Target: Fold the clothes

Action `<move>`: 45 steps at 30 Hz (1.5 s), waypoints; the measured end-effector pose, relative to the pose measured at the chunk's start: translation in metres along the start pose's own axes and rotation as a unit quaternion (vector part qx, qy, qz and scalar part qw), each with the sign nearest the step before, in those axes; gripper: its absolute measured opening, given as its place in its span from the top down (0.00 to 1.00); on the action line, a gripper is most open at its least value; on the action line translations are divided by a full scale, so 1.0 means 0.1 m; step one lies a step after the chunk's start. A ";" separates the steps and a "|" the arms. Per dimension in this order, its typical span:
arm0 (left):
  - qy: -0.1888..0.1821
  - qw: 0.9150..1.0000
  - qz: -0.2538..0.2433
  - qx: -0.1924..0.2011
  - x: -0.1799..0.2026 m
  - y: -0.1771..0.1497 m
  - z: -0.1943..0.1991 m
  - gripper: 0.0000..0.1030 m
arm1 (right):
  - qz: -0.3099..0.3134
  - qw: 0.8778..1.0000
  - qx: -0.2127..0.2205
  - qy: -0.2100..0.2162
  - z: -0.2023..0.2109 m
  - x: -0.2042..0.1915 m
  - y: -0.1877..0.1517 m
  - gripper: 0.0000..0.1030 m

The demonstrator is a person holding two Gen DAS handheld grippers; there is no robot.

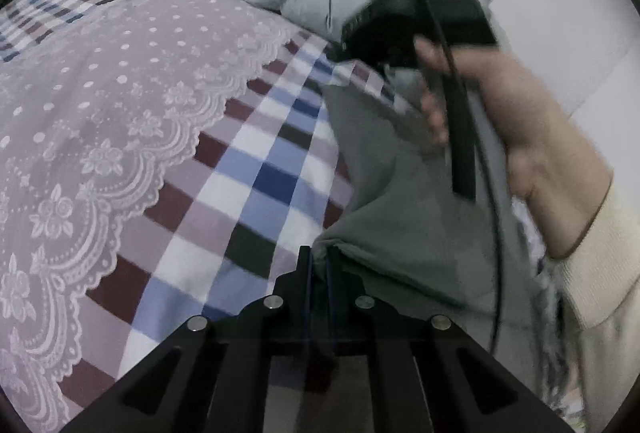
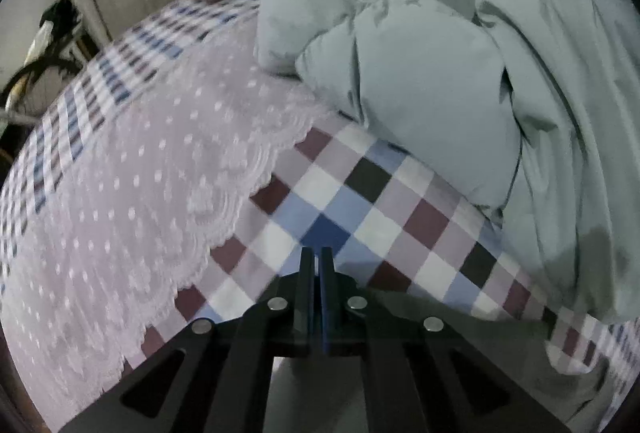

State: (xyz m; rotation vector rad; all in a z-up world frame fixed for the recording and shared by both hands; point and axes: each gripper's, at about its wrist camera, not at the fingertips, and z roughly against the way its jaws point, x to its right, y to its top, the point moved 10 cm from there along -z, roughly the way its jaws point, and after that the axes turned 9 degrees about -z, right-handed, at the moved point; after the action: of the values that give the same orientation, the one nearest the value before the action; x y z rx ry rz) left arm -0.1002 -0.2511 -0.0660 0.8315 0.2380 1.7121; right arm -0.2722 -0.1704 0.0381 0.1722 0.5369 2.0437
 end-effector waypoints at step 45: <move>-0.070 0.995 0.023 -0.072 -0.09 1.05 -0.79 0.42 | 0.150 0.973 0.174 0.037 0.90 -0.58 -2.10 0.41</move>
State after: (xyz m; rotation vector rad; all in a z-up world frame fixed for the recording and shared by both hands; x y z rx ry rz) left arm -0.2298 -0.2721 -0.0689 0.8514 0.0005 1.6828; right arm -0.0463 -0.1035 0.0311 0.4085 0.9637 2.2392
